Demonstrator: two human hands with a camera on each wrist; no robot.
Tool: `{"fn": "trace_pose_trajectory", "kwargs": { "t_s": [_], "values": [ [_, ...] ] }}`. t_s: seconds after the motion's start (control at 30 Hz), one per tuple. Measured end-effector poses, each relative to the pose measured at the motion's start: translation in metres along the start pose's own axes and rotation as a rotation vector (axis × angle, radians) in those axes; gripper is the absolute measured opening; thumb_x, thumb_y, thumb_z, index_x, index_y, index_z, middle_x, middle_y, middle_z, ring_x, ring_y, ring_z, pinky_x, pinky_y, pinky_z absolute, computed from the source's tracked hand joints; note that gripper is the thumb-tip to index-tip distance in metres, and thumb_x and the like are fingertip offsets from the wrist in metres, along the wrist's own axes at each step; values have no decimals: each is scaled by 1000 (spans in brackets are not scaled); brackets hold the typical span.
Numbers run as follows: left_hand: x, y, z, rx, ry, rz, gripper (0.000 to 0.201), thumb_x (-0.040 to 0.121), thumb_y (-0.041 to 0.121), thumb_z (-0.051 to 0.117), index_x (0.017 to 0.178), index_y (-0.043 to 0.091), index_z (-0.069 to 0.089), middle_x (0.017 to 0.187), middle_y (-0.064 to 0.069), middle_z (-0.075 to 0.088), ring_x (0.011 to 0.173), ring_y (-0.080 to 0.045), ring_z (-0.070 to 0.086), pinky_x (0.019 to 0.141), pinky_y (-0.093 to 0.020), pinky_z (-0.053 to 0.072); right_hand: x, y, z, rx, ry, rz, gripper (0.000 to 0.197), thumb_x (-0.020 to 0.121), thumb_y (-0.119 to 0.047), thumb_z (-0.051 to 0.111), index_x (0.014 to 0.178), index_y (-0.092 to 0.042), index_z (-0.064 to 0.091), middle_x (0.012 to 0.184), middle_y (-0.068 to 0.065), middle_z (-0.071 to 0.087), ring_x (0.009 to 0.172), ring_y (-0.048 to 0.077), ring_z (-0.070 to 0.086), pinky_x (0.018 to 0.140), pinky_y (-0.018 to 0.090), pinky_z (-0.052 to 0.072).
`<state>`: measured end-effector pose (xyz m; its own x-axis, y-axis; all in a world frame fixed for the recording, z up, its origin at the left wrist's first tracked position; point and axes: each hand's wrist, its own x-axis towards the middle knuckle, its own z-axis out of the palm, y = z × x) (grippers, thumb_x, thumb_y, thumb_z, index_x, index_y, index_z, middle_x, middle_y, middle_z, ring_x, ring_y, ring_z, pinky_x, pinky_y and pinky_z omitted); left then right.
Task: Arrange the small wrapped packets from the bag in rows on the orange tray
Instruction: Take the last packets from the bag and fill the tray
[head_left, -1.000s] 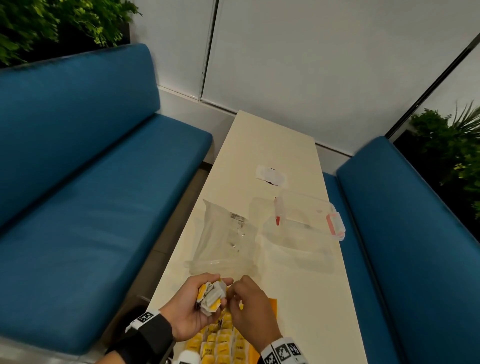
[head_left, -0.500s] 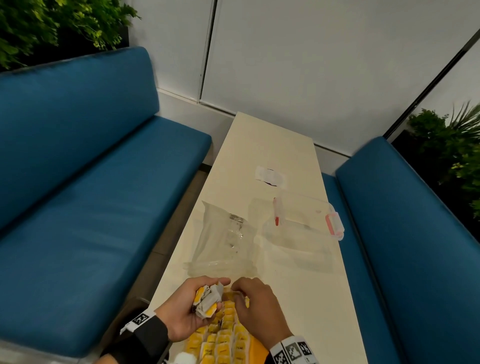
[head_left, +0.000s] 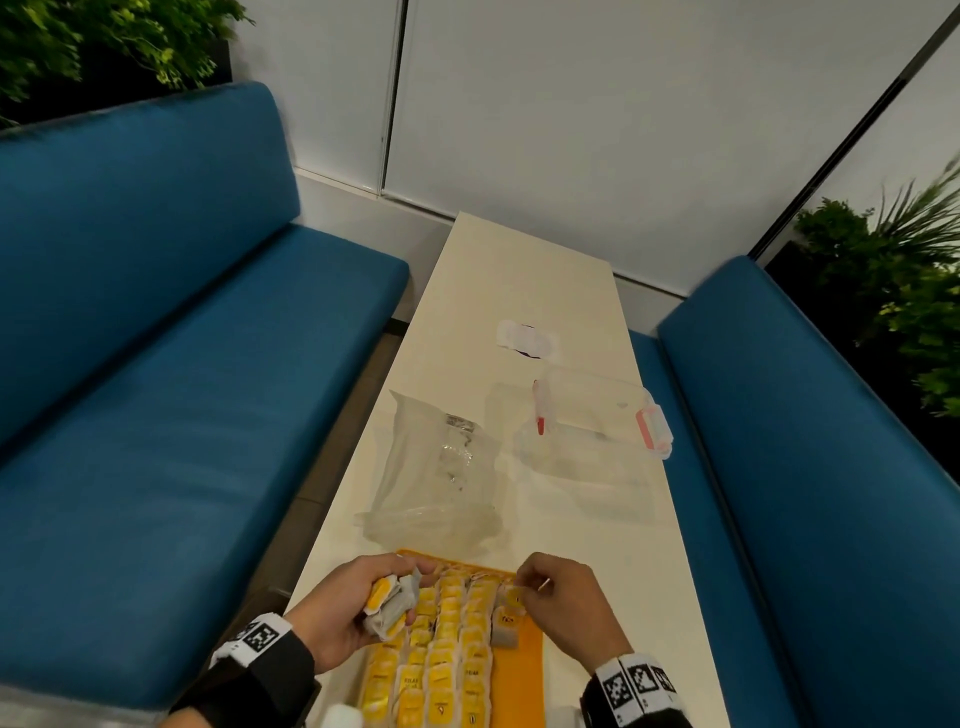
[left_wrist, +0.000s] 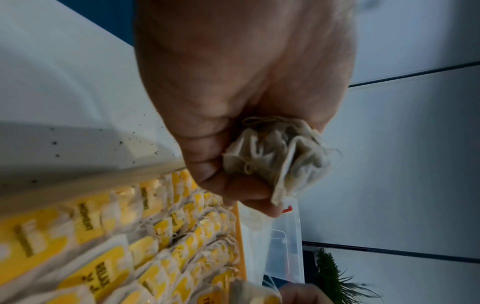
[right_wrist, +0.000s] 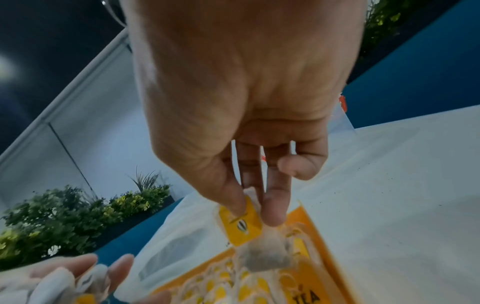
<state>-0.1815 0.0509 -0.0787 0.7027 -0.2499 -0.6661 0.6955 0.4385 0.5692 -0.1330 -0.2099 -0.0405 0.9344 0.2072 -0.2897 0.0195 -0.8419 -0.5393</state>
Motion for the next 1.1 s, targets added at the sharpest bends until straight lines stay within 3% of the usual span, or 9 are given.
{"fn": "trace_pose_trajectory", "kwargs": {
  "t_s": [0.17, 0.23, 0.33, 0.47, 0.67, 0.83, 0.97, 1.1],
  "values": [
    [-2, -2, 1, -24, 25, 7, 28, 97, 19, 58, 110, 3, 77, 116, -15, 75, 80, -29, 60, 73, -36, 51, -12, 7, 6, -141, -75, -15, 32, 84, -15, 62, 67, -42, 57, 83, -15, 63, 72, 0, 58, 64, 9, 44],
    [-2, -1, 0, -21, 28, 10, 29, 98, 19, 57, 111, 3, 77, 115, -15, 75, 78, -28, 61, 74, -37, 51, -15, 7, 5, -193, -126, -47, 29, 86, -16, 64, 70, -40, 61, 88, -17, 65, 77, -1, 58, 70, 9, 45],
    [0, -2, 0, -20, 36, 11, 29, 99, 19, 56, 115, 2, 74, 116, -15, 75, 73, -26, 63, 71, -35, 53, -15, 5, 1, -259, -252, -54, 16, 86, -15, 67, 89, -27, 77, 100, -9, 73, 91, 4, 64, 83, 19, 52],
    [0, -3, 3, -4, 47, 14, 29, 99, 19, 56, 114, 3, 75, 115, -13, 76, 69, -23, 65, 65, -32, 56, -6, 9, 4, -344, -397, -39, 14, 82, -12, 74, 93, -19, 80, 101, -1, 75, 95, 11, 68, 84, 26, 55],
    [2, -4, -1, -12, 53, 18, 29, 99, 20, 56, 114, 3, 75, 116, -13, 75, 75, -27, 64, 74, -37, 51, 6, 19, 28, -526, -197, -27, 25, 83, -18, 58, 95, -28, 77, 105, -5, 73, 96, 17, 68, 81, 29, 55],
    [1, -5, 0, -22, 51, 19, 29, 100, 19, 55, 115, 3, 74, 116, -11, 76, 74, -26, 65, 70, -35, 54, 9, 23, 38, -558, -97, -31, 27, 88, -20, 52, 101, -27, 74, 104, -3, 72, 94, 20, 68, 79, 30, 54],
    [2, -4, -1, -29, 57, 19, 29, 100, 20, 56, 114, 3, 75, 114, -12, 76, 88, -30, 64, 75, -36, 54, 12, 23, 36, -540, -46, -8, 23, 88, -20, 51, 99, -25, 71, 101, -3, 72, 92, 19, 67, 76, 29, 52],
    [2, -2, 0, -14, 54, 27, 30, 100, 20, 55, 112, 2, 76, 113, -15, 75, 79, -28, 65, 71, -35, 54, 14, 23, 37, -536, -53, 13, 19, 85, -22, 52, 93, -22, 69, 94, -2, 71, 86, 19, 67, 72, 29, 52]
  ]
}}
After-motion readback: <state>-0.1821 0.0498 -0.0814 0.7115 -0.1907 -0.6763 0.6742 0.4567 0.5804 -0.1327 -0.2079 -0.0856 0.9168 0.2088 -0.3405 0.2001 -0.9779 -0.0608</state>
